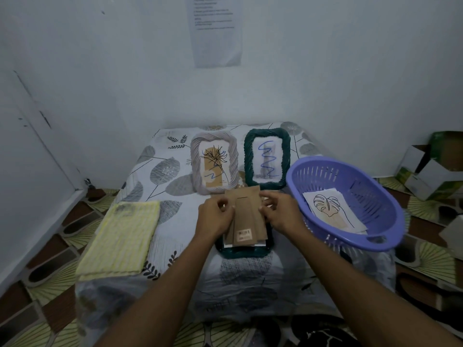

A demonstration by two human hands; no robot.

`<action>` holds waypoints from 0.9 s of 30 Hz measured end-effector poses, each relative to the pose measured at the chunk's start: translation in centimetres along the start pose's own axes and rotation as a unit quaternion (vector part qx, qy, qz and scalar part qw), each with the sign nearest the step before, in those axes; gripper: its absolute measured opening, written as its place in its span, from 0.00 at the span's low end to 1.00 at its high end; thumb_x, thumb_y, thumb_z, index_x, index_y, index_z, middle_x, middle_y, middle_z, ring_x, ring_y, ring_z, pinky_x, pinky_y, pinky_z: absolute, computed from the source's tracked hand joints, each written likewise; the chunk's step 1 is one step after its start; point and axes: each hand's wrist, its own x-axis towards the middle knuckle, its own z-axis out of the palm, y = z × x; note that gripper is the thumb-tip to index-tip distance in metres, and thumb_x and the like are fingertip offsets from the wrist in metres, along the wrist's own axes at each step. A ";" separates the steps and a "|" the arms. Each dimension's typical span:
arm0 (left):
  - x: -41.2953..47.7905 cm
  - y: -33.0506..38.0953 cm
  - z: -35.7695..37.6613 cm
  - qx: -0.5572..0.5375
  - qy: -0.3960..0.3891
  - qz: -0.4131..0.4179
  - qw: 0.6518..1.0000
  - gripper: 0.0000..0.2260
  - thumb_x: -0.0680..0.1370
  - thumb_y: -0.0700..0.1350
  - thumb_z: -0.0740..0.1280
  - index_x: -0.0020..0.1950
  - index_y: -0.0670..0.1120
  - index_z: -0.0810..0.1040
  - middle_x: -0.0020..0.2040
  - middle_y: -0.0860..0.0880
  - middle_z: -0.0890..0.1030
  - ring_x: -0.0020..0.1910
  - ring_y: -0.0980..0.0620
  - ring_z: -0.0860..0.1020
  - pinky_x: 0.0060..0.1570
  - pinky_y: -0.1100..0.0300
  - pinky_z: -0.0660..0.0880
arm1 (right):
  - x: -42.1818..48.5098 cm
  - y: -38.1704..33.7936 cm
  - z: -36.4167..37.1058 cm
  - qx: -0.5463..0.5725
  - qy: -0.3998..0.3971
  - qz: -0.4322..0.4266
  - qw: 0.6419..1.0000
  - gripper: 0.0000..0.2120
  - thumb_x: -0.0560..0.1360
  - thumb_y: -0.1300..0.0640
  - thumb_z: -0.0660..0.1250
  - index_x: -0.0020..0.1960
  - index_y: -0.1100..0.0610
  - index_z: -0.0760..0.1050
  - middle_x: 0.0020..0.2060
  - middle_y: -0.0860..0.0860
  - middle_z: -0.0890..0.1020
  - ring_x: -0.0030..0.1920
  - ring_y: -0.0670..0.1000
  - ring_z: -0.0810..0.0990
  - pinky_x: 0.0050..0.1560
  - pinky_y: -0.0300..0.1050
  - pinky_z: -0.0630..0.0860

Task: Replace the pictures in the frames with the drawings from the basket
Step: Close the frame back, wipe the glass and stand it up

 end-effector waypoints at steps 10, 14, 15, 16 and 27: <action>-0.5 -3.1 -0.1 0.095 -0.002 0.097 0.991 0.19 0.73 0.44 0.71 0.64 0.45 0.78 0.62 0.46 0.79 0.61 0.46 0.73 0.63 0.53 0.71 | -0.8 0.8 0.9 -0.045 -0.012 -0.004 0.999 0.21 0.75 0.62 0.69 0.68 0.58 0.74 0.44 0.50 0.81 0.46 0.49 0.79 0.51 0.43 0.75; -0.4 -3.7 -0.1 0.106 -0.003 0.104 0.989 0.19 0.73 0.45 0.71 0.64 0.46 0.78 0.61 0.46 0.80 0.61 0.46 0.75 0.62 0.48 0.72 | -0.6 1.1 1.2 -0.065 -0.020 -0.011 0.998 0.21 0.75 0.60 0.69 0.67 0.57 0.74 0.41 0.48 0.81 0.45 0.48 0.78 0.50 0.42 0.74; -0.4 -3.9 0.0 0.109 -0.001 0.107 0.988 0.19 0.73 0.46 0.71 0.64 0.46 0.78 0.61 0.46 0.80 0.61 0.46 0.75 0.62 0.47 0.72 | -0.6 1.2 1.2 -0.073 -0.021 -0.012 0.997 0.20 0.75 0.59 0.69 0.67 0.56 0.75 0.42 0.48 0.82 0.45 0.48 0.78 0.50 0.41 0.73; -0.4 -4.0 0.0 0.113 0.000 0.107 0.988 0.19 0.73 0.46 0.71 0.63 0.47 0.78 0.60 0.47 0.80 0.62 0.46 0.74 0.62 0.47 0.72 | -0.5 1.3 1.3 -0.081 -0.023 -0.012 0.996 0.20 0.75 0.59 0.70 0.67 0.56 0.75 0.42 0.48 0.82 0.46 0.48 0.77 0.50 0.40 0.72; -0.7 -5.1 0.4 0.166 0.003 0.152 0.974 0.15 0.76 0.48 0.67 0.63 0.49 0.77 0.59 0.50 0.79 0.63 0.48 0.70 0.62 0.49 0.66 | -1.0 2.9 1.4 -0.185 -0.038 -0.102 0.977 0.12 0.77 0.55 0.66 0.59 0.54 0.80 0.50 0.52 0.82 0.55 0.54 0.70 0.52 0.47 0.69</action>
